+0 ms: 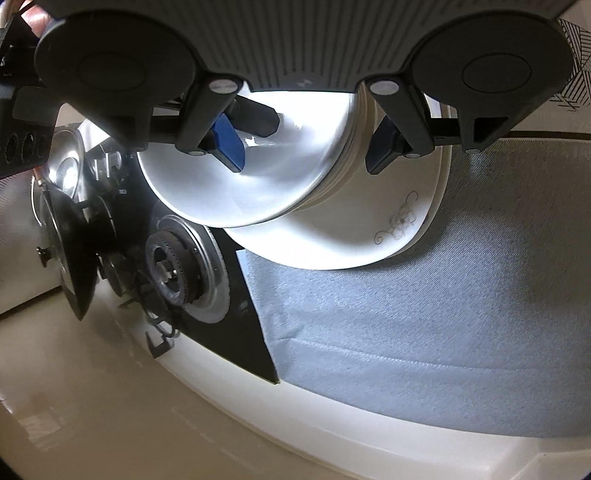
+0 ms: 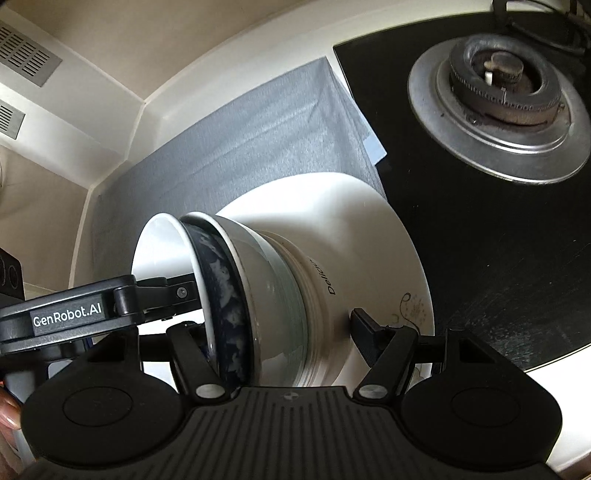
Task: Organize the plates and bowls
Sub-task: 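Lower the nested bowls onto the floral plate stack with both grippers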
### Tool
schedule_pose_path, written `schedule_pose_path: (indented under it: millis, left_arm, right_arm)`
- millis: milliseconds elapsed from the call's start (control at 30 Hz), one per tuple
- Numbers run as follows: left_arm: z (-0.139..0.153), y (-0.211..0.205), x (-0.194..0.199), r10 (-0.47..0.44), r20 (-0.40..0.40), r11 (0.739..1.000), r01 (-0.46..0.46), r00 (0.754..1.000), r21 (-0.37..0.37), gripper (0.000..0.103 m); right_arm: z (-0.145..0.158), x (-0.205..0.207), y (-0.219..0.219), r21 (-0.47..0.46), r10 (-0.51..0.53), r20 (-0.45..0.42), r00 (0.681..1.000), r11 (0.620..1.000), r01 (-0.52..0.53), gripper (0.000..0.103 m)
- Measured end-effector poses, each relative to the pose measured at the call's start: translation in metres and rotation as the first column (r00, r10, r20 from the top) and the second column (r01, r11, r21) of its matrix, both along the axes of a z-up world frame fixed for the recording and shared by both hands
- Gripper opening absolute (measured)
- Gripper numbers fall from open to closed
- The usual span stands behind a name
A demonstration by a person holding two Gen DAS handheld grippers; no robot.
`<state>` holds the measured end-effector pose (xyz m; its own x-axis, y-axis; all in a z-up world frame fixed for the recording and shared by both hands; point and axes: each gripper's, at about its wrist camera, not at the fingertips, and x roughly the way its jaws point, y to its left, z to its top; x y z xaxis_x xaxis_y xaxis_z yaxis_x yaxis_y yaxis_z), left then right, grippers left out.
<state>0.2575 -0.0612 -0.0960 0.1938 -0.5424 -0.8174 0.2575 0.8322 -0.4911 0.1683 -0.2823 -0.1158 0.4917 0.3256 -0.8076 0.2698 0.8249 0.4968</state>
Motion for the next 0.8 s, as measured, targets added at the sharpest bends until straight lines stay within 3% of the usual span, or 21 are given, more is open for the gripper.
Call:
schedule_pose_path:
  millis: [333, 433, 500, 567, 667, 800]
  left_arm:
    - [0.001, -0.002, 0.003, 0.045, 0.007, 0.998, -0.045, 0.999, 0.035, 0.077]
    - [0.000, -0.003, 0.004, 0.058, 0.000, 0.998, -0.058, 0.998, 0.039, 0.081]
    - [-0.001, -0.003, 0.003, 0.068, 0.006, 0.996, -0.069, 0.998, 0.055, 0.088]
    - [0.003, -0.001, 0.000, 0.072, 0.037, 0.995, -0.075, 0.997, 0.066, 0.093]
    - [0.012, 0.003, -0.006, 0.080, 0.096, 0.993, -0.088, 0.992, 0.084, 0.103]
    - [0.029, 0.007, -0.019, 0.070, 0.166, 0.991, -0.088, 0.984, 0.102, 0.103]
  right_arm:
    - [-0.013, 0.012, -0.011, 0.080, 0.037, -0.016, 0.999, 0.996, -0.036, 0.071]
    - [-0.013, 0.014, -0.013, 0.090, 0.057, -0.015, 0.998, 0.994, -0.056, 0.071]
    - [-0.012, 0.016, -0.014, 0.090, 0.077, -0.012, 0.997, 0.993, -0.075, 0.072]
    - [-0.008, 0.018, -0.013, 0.071, 0.100, -0.003, 0.995, 0.992, -0.100, 0.073]
    - [0.002, 0.018, -0.012, 0.021, 0.142, 0.026, 0.989, 0.990, -0.143, 0.085]
    - [0.017, 0.017, -0.008, -0.079, 0.218, 0.072, 0.973, 0.974, -0.212, 0.095]
